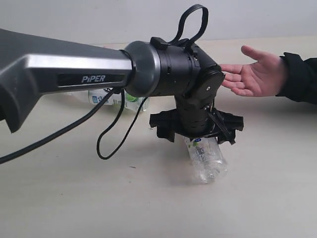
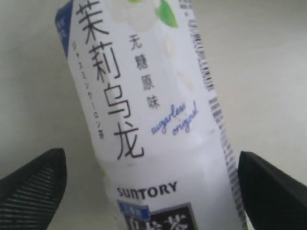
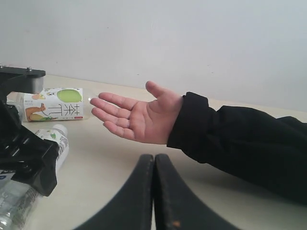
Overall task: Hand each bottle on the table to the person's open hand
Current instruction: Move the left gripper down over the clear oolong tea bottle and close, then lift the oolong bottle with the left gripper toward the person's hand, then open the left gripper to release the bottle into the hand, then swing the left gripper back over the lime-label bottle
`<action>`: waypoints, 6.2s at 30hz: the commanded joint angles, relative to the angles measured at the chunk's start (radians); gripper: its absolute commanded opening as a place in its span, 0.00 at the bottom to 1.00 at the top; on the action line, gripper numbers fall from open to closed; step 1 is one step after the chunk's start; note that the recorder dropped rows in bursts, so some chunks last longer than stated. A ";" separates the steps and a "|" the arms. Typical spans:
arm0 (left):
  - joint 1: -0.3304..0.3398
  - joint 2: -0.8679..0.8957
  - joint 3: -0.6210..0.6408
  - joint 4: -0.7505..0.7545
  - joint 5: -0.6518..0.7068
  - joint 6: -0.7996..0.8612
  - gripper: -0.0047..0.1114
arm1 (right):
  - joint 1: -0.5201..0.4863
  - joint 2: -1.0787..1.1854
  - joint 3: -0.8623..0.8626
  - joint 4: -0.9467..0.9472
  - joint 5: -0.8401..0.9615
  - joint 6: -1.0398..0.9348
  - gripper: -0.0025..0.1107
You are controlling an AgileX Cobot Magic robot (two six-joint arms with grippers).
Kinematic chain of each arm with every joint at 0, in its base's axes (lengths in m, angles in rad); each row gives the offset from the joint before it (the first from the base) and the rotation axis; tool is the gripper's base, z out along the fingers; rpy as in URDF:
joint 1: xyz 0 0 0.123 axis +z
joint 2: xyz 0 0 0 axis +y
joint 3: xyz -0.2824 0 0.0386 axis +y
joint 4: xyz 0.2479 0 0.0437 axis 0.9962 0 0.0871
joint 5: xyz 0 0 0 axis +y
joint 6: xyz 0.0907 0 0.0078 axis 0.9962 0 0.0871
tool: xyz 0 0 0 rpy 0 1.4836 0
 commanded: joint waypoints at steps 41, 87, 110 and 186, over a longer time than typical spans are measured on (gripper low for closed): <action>0.007 -0.239 -0.006 -0.079 -0.083 -0.026 0.04 | -0.004 -0.006 0.005 -0.001 -0.013 -0.006 0.02; 0.152 0.183 -0.415 -0.832 -0.327 0.496 0.05 | -0.004 -0.006 0.005 -0.001 -0.013 -0.006 0.02; 0.152 0.183 -0.415 -0.889 -0.351 0.490 0.68 | -0.004 -0.006 0.005 -0.001 -0.013 -0.006 0.02; 0.373 -0.981 0.595 -0.057 0.157 0.804 0.05 | -0.004 -0.006 0.005 -0.001 -0.013 -0.006 0.02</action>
